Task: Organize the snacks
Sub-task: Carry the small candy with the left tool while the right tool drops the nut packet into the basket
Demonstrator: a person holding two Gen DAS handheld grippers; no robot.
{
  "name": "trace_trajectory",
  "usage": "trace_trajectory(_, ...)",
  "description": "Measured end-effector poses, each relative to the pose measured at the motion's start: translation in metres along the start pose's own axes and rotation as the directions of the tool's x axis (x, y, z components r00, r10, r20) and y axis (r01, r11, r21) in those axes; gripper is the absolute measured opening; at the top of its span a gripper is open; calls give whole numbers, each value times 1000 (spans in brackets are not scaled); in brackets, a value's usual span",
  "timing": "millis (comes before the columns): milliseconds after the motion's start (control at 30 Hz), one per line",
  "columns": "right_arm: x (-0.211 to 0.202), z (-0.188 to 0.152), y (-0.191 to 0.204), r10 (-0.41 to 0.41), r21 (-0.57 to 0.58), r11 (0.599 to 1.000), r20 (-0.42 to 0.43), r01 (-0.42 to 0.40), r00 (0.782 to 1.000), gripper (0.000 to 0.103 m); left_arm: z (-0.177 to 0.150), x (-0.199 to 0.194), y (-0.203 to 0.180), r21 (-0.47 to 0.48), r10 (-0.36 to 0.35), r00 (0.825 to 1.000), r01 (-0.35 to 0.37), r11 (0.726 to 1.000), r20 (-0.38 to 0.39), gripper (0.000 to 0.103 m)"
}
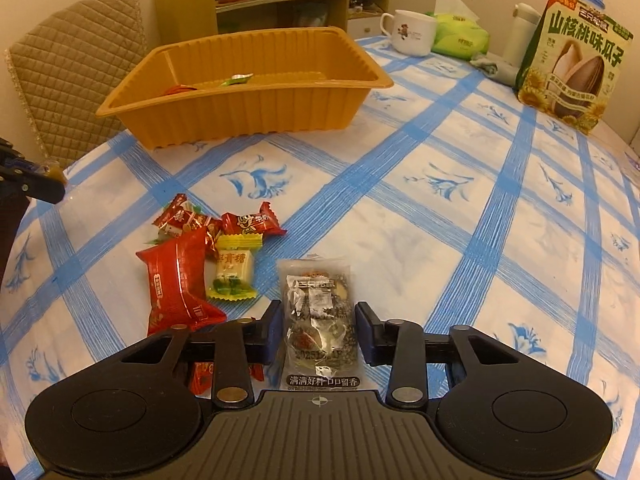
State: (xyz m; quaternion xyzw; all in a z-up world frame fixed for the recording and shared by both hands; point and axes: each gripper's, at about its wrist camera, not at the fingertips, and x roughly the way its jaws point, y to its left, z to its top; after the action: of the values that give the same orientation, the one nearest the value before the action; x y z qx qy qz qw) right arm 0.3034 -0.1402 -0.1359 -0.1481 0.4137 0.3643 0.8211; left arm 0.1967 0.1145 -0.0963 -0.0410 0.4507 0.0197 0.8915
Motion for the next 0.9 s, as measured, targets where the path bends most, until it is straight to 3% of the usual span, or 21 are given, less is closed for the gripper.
trace_trajectory(467,-52,21,6,-12,198,980,73,-3,997,38,27,-24,0,27,-50,997,49,998,51,10)
trace_trajectory(900,-60,91,46,58,242,965,162,-97,985,38,85,-23,16,64,-83,989,76,995,122,10)
